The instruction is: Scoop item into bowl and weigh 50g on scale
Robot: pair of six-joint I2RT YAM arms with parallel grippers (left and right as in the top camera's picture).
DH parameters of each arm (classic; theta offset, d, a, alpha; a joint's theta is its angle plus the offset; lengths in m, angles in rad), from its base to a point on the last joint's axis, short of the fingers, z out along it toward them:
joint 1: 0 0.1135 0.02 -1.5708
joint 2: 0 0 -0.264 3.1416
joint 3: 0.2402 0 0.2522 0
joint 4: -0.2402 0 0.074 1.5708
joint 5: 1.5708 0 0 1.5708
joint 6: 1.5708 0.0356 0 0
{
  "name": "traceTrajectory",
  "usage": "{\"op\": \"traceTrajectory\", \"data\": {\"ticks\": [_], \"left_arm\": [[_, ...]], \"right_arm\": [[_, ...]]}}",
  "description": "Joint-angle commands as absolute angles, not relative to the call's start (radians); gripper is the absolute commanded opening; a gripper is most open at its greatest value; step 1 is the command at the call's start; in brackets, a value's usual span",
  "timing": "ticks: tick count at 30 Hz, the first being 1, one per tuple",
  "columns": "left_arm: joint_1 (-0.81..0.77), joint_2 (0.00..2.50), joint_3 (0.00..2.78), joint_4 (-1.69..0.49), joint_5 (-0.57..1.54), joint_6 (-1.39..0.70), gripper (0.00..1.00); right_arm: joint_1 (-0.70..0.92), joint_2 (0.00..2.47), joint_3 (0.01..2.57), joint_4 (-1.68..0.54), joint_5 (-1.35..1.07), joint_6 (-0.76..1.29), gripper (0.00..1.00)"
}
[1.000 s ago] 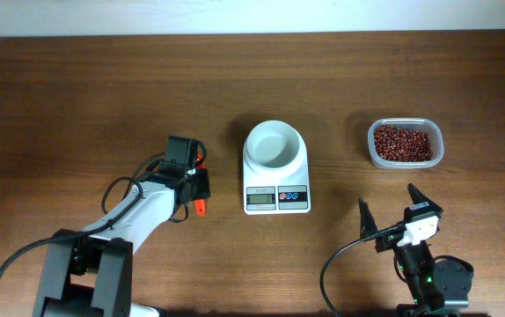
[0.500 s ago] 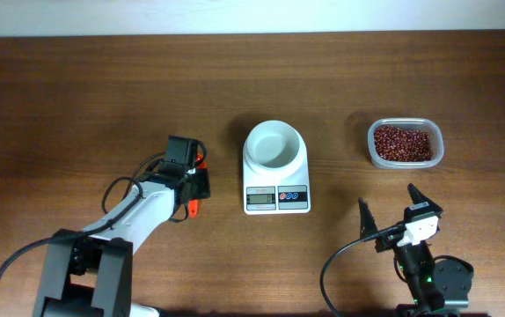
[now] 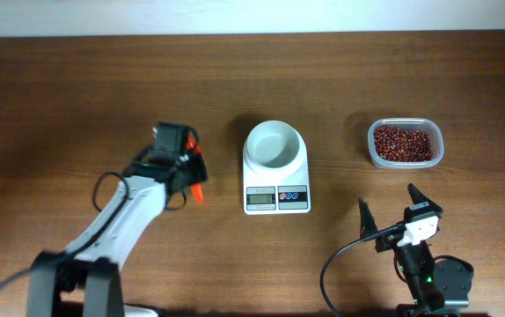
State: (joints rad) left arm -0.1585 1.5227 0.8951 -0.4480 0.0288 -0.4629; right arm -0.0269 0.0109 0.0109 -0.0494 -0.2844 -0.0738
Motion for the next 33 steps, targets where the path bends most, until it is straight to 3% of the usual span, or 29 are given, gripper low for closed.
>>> {"op": "traceTrajectory", "data": {"ticks": [1,3,8,10,15,20,25,28,31,32,33], "left_arm": [[-0.026,1.434,1.003,-0.458,0.381,-0.618,0.0],[0.111,1.424,1.054,-0.458,0.647,-0.761,0.0],[0.165,1.424,1.055,-0.458,0.874,-1.075,0.0],[0.152,1.424,1.055,-0.456,0.903,-1.077,0.0],[0.104,1.424,1.055,-0.422,0.912,-1.078,0.0],[0.101,1.424,1.055,-0.33,0.966,-1.14,0.0],[0.101,1.424,1.055,-0.33,1.09,-1.14,0.0],[0.101,1.424,1.055,-0.329,1.121,-1.153,0.0],[0.101,1.424,1.055,-0.331,1.029,-1.358,0.0],[0.101,1.424,1.055,-0.33,1.012,-1.448,0.0],[0.101,1.424,1.055,-0.33,1.004,-1.501,0.0]], "right_arm": [[-0.022,0.004,0.006,-0.055,-0.279,-0.063,0.99],[-0.022,0.004,0.006,-0.053,-0.279,-0.063,0.99],[-0.02,0.004,0.006,-0.009,-0.319,-0.062,0.99],[-0.02,0.004,0.007,0.084,-0.375,-0.046,0.99],[-0.02,0.073,0.163,0.092,-0.373,0.217,0.99],[-0.02,0.43,0.574,-0.107,-0.471,0.244,0.99],[-0.02,0.916,1.088,-0.544,-0.661,0.245,0.98],[-0.02,1.116,1.249,-0.578,-0.826,0.245,0.99],[-0.02,1.227,1.262,-0.546,-1.056,0.245,0.99],[-0.02,1.251,1.262,-0.544,-1.09,0.245,0.97],[-0.015,1.277,1.262,-0.548,-1.108,0.255,0.79]]}}
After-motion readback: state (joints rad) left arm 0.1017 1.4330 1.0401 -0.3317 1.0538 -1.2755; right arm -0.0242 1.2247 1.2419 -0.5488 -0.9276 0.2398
